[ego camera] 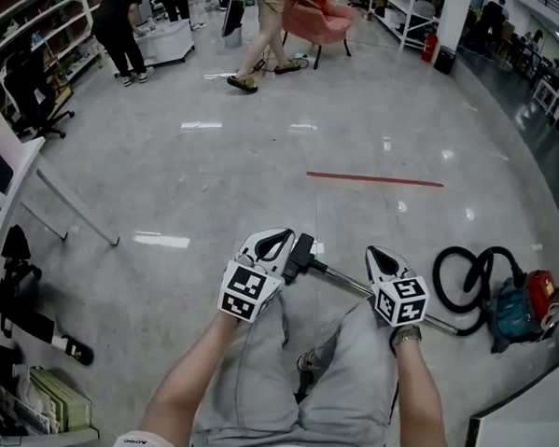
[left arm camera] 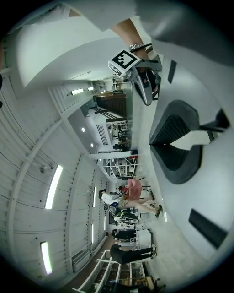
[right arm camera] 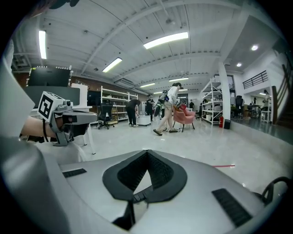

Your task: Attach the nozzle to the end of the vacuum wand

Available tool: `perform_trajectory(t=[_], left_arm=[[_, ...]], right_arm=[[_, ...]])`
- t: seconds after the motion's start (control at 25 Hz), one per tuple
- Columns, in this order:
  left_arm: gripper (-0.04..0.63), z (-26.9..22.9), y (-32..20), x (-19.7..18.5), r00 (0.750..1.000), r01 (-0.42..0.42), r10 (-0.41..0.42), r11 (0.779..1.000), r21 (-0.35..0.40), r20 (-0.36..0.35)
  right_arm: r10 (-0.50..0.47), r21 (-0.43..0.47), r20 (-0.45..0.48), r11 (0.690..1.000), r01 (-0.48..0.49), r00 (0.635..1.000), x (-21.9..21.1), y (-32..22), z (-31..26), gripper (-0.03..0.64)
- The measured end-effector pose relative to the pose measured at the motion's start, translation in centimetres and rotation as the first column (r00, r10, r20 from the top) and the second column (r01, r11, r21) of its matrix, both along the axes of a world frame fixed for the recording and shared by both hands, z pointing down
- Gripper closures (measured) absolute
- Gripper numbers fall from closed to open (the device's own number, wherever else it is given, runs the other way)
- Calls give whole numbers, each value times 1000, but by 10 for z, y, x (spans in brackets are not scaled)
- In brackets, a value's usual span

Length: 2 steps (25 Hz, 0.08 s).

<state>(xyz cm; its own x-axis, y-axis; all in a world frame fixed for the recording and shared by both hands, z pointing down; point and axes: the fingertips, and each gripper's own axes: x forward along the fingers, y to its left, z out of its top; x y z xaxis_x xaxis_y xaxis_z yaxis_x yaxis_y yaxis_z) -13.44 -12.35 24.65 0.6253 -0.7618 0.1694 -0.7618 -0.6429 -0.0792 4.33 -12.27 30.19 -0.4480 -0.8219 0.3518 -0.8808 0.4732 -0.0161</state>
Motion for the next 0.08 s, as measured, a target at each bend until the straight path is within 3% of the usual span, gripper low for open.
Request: perform_trajectory(t=[0.08], left_arm=[[585,-2,-1,-5,1000,4,-4,1000,3,-8]], right_arm=[[-3,3,-1,1000,3,1000,-4,-2,-1,614]])
